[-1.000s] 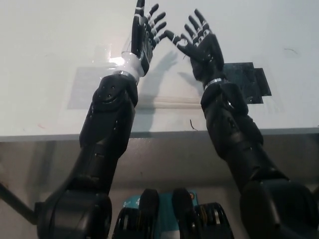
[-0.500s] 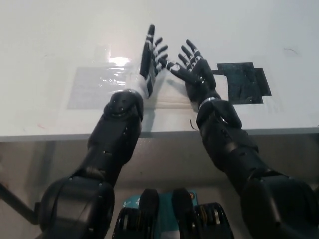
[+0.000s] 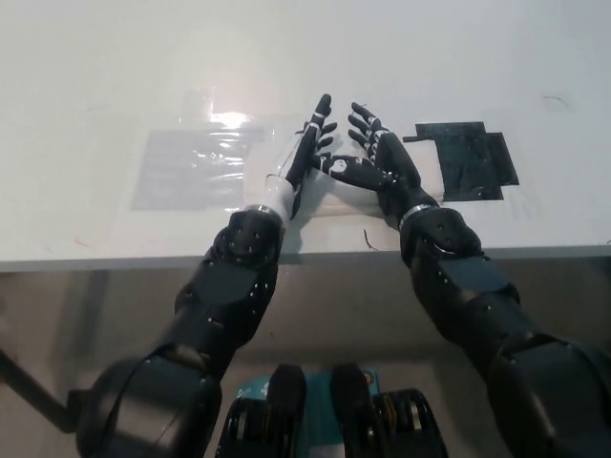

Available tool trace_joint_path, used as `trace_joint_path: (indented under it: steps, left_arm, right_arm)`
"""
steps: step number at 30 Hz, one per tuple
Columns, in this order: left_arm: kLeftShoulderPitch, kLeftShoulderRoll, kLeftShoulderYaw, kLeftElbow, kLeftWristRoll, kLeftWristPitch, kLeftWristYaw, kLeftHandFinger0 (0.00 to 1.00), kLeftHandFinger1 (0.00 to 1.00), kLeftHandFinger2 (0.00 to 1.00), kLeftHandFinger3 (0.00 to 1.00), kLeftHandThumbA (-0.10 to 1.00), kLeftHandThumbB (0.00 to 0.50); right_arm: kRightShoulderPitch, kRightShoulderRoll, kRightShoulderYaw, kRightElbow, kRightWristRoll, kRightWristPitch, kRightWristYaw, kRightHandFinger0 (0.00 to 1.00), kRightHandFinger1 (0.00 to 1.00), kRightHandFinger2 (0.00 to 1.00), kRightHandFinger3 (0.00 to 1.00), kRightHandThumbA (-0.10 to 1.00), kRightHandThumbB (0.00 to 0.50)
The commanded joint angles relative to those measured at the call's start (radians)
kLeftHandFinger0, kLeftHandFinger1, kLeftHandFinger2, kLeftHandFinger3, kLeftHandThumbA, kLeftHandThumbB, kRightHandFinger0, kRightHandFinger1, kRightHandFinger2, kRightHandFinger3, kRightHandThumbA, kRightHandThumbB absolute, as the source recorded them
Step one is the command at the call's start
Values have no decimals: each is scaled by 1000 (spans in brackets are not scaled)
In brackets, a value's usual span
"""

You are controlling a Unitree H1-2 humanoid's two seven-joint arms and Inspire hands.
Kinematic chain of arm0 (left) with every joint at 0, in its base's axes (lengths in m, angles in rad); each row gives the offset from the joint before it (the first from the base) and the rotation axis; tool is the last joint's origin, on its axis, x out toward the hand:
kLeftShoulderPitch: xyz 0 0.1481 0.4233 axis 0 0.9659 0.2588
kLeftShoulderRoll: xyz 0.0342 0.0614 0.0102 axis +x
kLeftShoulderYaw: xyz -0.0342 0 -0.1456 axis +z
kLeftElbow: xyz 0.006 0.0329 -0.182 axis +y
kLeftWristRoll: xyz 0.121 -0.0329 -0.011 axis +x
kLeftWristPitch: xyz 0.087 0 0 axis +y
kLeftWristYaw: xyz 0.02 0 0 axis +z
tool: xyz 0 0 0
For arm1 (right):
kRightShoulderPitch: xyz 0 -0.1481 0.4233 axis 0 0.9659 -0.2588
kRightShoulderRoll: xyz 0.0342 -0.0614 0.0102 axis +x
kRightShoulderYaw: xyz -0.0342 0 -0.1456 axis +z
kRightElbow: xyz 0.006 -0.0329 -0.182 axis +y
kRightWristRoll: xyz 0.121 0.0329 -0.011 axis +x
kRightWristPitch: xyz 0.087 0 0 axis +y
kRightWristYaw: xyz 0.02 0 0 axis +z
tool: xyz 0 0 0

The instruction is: A stack of napkins is kept in the middle of the table close to the robot and the robot places both its hands sideways on the stack. Then it moves its hands away from each other while pressing down on the napkins to make them smooth

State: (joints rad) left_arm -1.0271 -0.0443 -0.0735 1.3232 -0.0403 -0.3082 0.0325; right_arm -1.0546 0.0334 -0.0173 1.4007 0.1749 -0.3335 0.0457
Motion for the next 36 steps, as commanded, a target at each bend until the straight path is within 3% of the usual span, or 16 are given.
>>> trace_joint_path:
  steps: [1, 5, 12, 18, 25, 32, 36]
  left_arm:
    - [27, -2, -15, 17, 36, 3, -3, 1000, 1000, 1000, 1000, 1000, 324]
    - [18, 16, -29, 5, 49, -9, -10, 1000, 1000, 1000, 1000, 1000, 322]
    - [10, 56, -31, -13, 50, -4, -31, 1000, 1000, 1000, 1000, 1000, 339]
    - [10, 69, 1, -15, 24, -16, -40, 1000, 1000, 1000, 1000, 1000, 346]
    - [50, 63, -1, -18, 36, -19, -33, 1000, 1000, 1000, 1000, 1000, 339]
    - [48, 98, 12, -22, 35, -10, -38, 1000, 1000, 1000, 1000, 1000, 345]
    - [45, 115, 16, -14, 36, -13, -47, 1000, 1000, 1000, 1000, 1000, 338]
  right_arm:
    - [14, -36, 26, 16, -61, 34, -60, 1000, 1000, 1000, 1000, 1000, 381]
    - [17, -58, 17, 19, -58, 27, -48, 1000, 1000, 1000, 1000, 1000, 386]
    - [32, -92, -45, 13, -8, -13, -10, 1000, 1000, 1000, 1000, 1000, 302]
    - [33, -94, -109, 11, 23, -7, 27, 1000, 1000, 1000, 1000, 1000, 310]
    - [75, -65, -143, 15, 18, -13, 51, 1000, 1000, 1000, 1000, 1000, 278]
    - [75, -88, -147, 20, 10, -8, 56, 1000, 1000, 1000, 1000, 1000, 300]
    - [81, -97, -163, 17, 25, -16, 77, 1000, 1000, 1000, 1000, 1000, 285]
